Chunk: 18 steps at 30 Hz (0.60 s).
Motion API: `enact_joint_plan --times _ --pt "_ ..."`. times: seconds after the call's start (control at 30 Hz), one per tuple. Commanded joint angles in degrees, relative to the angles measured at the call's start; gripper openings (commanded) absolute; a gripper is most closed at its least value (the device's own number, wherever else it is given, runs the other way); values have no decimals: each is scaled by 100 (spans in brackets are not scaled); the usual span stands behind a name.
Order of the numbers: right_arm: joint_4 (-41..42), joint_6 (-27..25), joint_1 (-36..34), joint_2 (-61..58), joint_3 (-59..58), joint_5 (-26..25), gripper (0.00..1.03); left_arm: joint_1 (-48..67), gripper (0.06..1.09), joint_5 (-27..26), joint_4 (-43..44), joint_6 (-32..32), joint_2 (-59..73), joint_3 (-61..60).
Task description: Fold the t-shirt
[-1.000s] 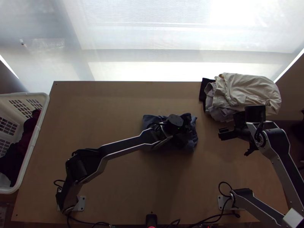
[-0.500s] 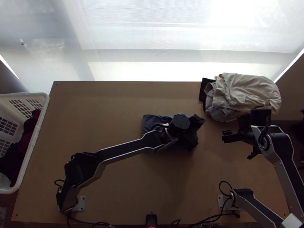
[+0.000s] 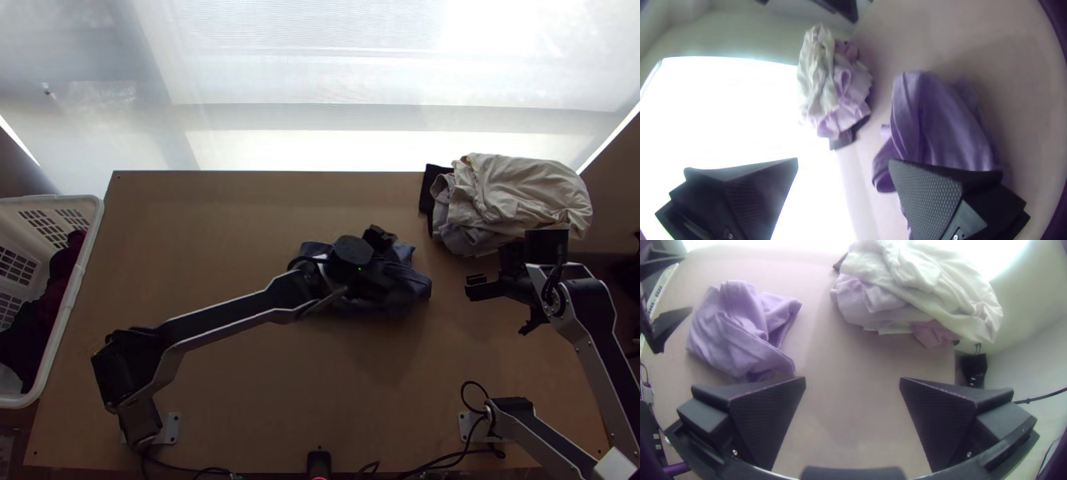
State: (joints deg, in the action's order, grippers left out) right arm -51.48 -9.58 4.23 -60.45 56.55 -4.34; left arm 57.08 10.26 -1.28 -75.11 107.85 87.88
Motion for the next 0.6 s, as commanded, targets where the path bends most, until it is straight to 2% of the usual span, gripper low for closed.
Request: enact_joint_plan --times 0.0,0.07,0.13,0.2,0.27,0.37,0.4,0.47,0.5,0.57 --pt "-2 255 623 -213 163 3 97 -804 104 450 -1735 2071 -133 37" --pt "-2 299 878 -371 277 3 92 -1076 103 283 -3001 3134 16 485" --pt "7 352 1080 -591 418 3 89 -1269 100 -24 -3625 3732 52 608" --pt "7 361 1291 -837 558 3 83 -1375 78 -402 -3985 4198 52 696" --pt "7 361 1528 -1022 699 12 74 -1463 48 -991 -4363 4690 52 907" --pt "7 326 1880 -1294 936 197 49 -1586 19 -1782 -4873 5331 254 1285" --pt "7 317 1976 -1391 1015 302 38 -1639 15 -2142 -5075 5542 377 1425" --pt "24 299 2135 -1576 1174 469 12 -1718 14 -2722 -5286 5973 579 1584" --pt "60 308 2179 -1655 1253 487 2 -1753 12 -2942 -5277 6105 640 1592" --pt "60 317 2196 -1857 1411 733 3 -1797 9 -3197 -5260 6307 799 1610"
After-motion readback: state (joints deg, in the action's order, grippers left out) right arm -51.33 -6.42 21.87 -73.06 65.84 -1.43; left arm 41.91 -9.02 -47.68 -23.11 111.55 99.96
